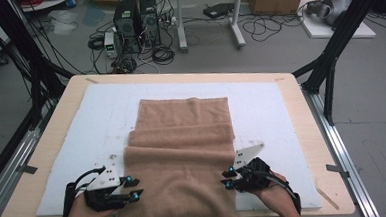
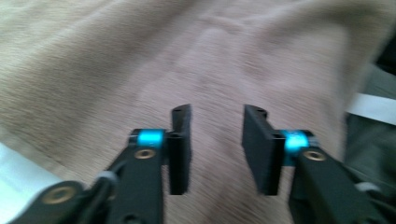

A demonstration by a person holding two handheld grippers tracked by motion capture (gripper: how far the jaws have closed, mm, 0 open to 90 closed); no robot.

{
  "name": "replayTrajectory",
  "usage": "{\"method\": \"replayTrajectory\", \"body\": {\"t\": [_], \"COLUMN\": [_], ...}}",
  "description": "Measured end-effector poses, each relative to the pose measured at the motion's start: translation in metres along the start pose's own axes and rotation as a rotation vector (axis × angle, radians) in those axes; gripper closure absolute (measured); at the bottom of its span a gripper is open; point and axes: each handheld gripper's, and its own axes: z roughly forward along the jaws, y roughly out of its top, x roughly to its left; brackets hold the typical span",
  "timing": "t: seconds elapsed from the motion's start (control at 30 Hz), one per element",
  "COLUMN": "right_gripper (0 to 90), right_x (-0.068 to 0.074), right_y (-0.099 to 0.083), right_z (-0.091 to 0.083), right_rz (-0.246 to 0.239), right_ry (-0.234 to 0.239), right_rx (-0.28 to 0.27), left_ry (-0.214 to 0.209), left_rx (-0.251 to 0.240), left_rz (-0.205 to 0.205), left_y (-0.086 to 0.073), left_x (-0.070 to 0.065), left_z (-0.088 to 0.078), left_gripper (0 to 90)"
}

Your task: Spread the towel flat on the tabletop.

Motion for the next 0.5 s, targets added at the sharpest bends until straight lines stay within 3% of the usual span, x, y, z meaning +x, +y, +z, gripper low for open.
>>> {"method": "replayTrajectory", "body": {"t": [0.17, 0.2, 0.3, 0.37, 0.43, 0.5], "right_gripper": [70.4, 72.1, 82.9, 86.5, 87.3, 86.9], "right_x": [-0.013, -0.014, -0.013, -0.009, -0.003, 0.012], "right_y": [-0.001, -0.002, -0.004, -0.004, -0.004, -0.004], "right_z": [0.024, 0.028, 0.029, 0.029, 0.028, 0.021], "right_rz": [0.021, 0.027, 0.024, 0.014, -0.008, -0.043], "right_ry": [0.026, 0.033, 0.041, 0.04, 0.109, 0.141], "right_rx": [0.033, 0.036, 0.012, 0.016, 0.031, 0.026], "left_ry": [-0.007, -0.003, -0.019, -0.026, -0.053, -0.083], "left_rx": [0.089, 0.079, 0.058, 0.059, 0.053, 0.023], "left_rz": [-0.006, 0.011, 0.011, 0.023, 0.035, 0.042], "left_y": [-0.005, -0.007, -0.011, -0.012, -0.014, -0.017], "left_x": [0.01, 0.008, 0.006, 0.002, -0.007, -0.019], "left_z": [0.023, 0.025, 0.022, 0.019, 0.011, -0.002], "left_gripper": [62.5, 68.2, 84.3, 85.9, 86.3, 86.1]}}
